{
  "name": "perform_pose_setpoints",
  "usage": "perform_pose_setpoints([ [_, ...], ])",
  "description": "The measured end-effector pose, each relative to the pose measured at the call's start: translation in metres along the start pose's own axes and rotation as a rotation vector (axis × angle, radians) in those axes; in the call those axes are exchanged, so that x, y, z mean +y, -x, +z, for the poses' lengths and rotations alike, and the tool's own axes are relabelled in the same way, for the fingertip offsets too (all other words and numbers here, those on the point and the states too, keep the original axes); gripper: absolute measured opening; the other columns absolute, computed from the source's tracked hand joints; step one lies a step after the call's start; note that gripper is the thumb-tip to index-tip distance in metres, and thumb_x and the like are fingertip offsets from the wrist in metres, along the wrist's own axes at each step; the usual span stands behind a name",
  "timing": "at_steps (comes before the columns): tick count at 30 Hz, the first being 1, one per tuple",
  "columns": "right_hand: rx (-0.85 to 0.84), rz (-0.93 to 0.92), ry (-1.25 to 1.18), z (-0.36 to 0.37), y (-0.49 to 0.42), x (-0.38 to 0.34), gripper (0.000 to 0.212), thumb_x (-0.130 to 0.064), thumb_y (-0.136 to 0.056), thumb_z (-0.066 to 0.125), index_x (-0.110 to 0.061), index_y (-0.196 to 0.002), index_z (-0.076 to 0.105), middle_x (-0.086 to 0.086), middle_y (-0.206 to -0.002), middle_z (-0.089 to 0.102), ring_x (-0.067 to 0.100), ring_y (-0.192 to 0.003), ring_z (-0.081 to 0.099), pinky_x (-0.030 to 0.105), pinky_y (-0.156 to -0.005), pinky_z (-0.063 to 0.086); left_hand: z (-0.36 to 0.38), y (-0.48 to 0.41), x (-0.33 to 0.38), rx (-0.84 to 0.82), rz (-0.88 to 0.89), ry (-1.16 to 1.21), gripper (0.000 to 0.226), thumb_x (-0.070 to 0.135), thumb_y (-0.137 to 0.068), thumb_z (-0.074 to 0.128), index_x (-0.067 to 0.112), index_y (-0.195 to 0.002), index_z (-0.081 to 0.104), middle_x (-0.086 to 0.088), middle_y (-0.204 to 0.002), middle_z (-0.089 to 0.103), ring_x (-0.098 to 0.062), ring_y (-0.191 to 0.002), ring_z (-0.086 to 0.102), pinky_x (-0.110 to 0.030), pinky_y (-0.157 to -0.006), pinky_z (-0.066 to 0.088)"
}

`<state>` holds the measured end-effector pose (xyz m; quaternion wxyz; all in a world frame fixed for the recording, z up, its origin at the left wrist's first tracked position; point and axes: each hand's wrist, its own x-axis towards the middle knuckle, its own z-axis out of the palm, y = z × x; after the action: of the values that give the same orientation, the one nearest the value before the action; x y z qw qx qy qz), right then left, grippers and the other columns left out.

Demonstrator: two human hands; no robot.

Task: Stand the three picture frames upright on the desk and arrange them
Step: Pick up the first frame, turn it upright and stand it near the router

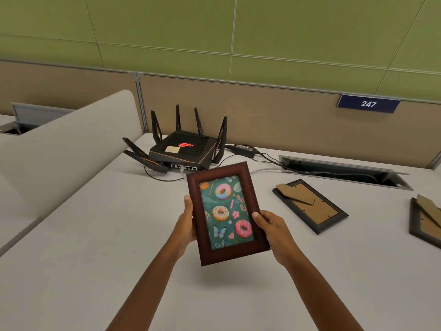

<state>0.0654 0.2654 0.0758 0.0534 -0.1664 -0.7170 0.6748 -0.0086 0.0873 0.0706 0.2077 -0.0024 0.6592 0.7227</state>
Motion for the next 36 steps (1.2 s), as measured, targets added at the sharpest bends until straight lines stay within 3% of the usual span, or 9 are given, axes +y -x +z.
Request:
perform_pose_setpoints([
  [3,-0.023,0.005,-0.024,-0.008,0.002,0.009,0.018,-0.027,-0.092,0.045,-0.015,-0.094,0.057,0.005,-0.093,0.067,0.016,-0.082,0.067,0.019,-0.060,0.057,0.006,-0.001,-0.007,-0.077,0.003,0.082,0.056,0.058,-0.090,0.007,0.037,-0.092,0.058,0.004,-0.101,0.066,-0.015,-0.086,0.068,-0.035,-0.077,0.054],
  [7,-0.084,-0.027,-0.064,-0.009,-0.003,0.015,0.017,-0.023,-0.093,0.045,-0.012,-0.099,0.056,0.007,-0.096,0.067,0.014,-0.082,0.067,0.018,-0.062,0.058,0.008,-0.007,-0.009,-0.052,0.055,0.191,0.061,0.061,-0.088,0.009,0.032,-0.093,0.063,0.003,-0.095,0.070,-0.009,-0.077,0.071,-0.032,-0.074,0.054],
  [15,-0.154,-0.019,-0.102,0.009,-0.028,0.033,0.021,-0.020,-0.094,0.042,-0.008,-0.109,0.051,0.011,-0.110,0.062,0.021,-0.099,0.061,0.024,-0.075,0.055,0.004,-0.020,-0.005,0.082,0.099,0.197,0.063,0.061,-0.089,0.009,0.028,-0.098,0.062,-0.007,-0.110,0.063,-0.023,-0.091,0.064,-0.038,-0.086,0.048],
  [20,-0.147,-0.012,-0.088,0.013,-0.045,0.041,0.026,-0.018,-0.095,0.042,-0.002,-0.115,0.049,0.021,-0.121,0.058,0.027,-0.107,0.058,0.041,-0.090,0.051,0.003,-0.027,-0.004,0.094,0.090,0.200,0.064,0.061,-0.089,0.009,0.025,-0.102,0.060,-0.009,-0.113,0.061,-0.027,-0.097,0.061,-0.040,-0.088,0.047],
  [24,-0.139,-0.005,-0.059,0.013,-0.053,0.046,0.029,-0.018,-0.095,0.040,-0.001,-0.117,0.047,0.020,-0.123,0.057,0.024,-0.106,0.057,0.035,-0.087,0.052,0.004,-0.033,-0.004,0.117,0.058,0.179,0.064,0.061,-0.089,0.009,0.023,-0.109,0.057,-0.008,-0.113,0.060,-0.027,-0.100,0.059,-0.041,-0.089,0.046],
  [29,-0.144,0.007,-0.041,0.010,-0.058,0.054,0.029,-0.019,-0.095,0.039,-0.002,-0.117,0.047,0.015,-0.119,0.057,0.020,-0.104,0.056,0.016,-0.071,0.054,0.005,-0.038,-0.009,0.111,0.045,0.135,0.063,0.060,-0.089,0.008,0.025,-0.106,0.058,-0.008,-0.111,0.061,-0.026,-0.099,0.059,-0.041,-0.089,0.046],
  [36,-0.179,-0.016,0.019,0.004,-0.061,0.056,0.029,-0.020,-0.095,0.040,-0.003,-0.119,0.045,0.014,-0.121,0.056,0.014,-0.098,0.057,0.012,-0.067,0.053,0.011,-0.036,-0.014,0.183,0.033,0.067,0.069,0.055,-0.091,0.005,0.016,-0.124,0.052,-0.006,-0.112,0.060,-0.027,-0.104,0.058,-0.037,-0.086,0.046],
])
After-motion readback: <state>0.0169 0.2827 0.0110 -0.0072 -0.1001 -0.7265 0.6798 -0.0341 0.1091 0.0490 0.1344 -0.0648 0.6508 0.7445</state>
